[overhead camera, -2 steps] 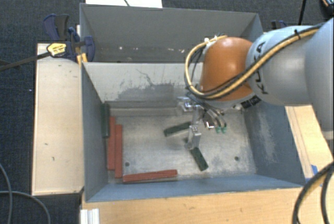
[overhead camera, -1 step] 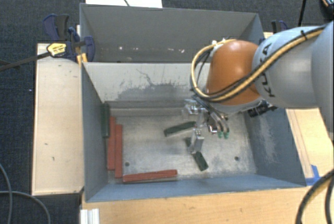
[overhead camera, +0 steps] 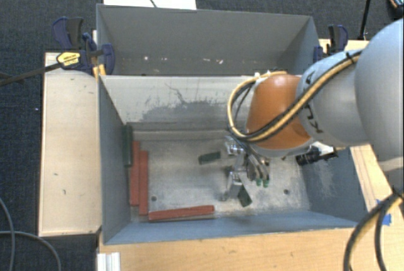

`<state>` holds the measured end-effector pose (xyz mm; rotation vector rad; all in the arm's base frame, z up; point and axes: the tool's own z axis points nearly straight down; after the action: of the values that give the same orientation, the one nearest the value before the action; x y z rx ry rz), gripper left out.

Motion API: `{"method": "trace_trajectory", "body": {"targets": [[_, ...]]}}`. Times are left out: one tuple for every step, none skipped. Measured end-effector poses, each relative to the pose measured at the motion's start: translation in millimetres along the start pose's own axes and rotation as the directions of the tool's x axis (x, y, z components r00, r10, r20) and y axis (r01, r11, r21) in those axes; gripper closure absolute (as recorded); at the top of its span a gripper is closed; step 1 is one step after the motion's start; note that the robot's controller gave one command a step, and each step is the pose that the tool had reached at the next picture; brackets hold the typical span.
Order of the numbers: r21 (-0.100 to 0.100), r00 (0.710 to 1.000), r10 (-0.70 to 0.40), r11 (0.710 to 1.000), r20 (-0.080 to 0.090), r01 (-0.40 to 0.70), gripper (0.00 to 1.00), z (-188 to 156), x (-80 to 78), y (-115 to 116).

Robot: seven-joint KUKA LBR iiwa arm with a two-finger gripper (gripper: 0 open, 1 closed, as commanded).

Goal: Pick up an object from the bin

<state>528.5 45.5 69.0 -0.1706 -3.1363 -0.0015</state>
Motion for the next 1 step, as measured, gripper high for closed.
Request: {"method": "trace_trajectory", "body": {"targets": [[0.003, 1.000, 0.002, 1.000, -0.001, -0.002, 0.00, -0.9, 23.3, -41.3]]}}
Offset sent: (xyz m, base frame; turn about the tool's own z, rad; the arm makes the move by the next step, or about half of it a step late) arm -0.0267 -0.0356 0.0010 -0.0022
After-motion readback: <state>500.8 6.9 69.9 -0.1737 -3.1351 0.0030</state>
